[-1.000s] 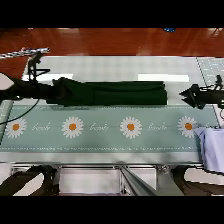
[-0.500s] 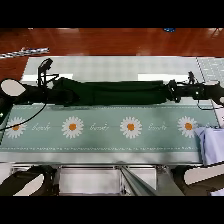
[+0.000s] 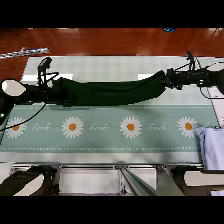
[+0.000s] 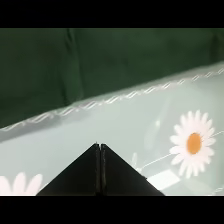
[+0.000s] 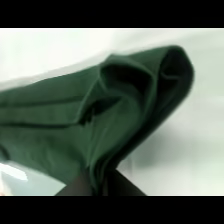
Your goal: Fold the shirts.
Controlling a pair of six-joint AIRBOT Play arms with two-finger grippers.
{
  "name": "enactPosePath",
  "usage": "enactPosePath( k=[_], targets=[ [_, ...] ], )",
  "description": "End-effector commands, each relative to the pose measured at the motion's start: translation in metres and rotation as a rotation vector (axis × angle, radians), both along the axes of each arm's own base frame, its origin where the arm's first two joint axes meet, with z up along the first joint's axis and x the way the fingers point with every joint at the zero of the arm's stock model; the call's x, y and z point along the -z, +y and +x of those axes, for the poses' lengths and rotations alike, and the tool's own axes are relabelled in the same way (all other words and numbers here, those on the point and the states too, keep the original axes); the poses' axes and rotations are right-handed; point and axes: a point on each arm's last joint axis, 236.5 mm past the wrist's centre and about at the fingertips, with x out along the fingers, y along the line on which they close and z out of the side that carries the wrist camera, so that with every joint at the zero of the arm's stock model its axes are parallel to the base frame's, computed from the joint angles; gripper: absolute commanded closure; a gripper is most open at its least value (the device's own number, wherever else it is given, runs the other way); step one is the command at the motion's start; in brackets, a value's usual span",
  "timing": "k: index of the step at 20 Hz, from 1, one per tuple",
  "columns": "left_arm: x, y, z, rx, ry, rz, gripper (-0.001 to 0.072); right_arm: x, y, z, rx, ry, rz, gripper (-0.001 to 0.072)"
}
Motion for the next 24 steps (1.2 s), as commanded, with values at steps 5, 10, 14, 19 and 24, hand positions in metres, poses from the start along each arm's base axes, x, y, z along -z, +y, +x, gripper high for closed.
enactPosePath(
  k=[5, 10, 14, 19, 24],
  targets=[
    [-0.011, -0.103, 0.008, 0.137, -0.064, -0.064, 0.0689, -0.084, -0.018, -0.118, 0.021, -0.131, -0.268, 0.0691],
    [0.01, -0.214, 0.014, 0.357, 0.012, -0.07, 0.0689, -0.121, 0.0, -0.189, 0.052, -0.202, -0.244, 0.0691],
    [0.053, -0.275, -0.027, 0.524, 0.223, -0.043, 0.0689, -0.146, 0.009, -0.213, 0.075, -0.272, -0.227, 0.0692],
    [0.087, -0.333, -0.117, 0.7, 0.399, -0.055, 0.0688, -0.154, 0.014, -0.215, 0.075, -0.299, -0.203, 0.0692],
    [0.084, -0.337, -0.119, 0.741, 0.356, -0.062, 0.0688, -0.155, 0.013, -0.212, 0.079, -0.309, -0.205, 0.0692]
  ],
)
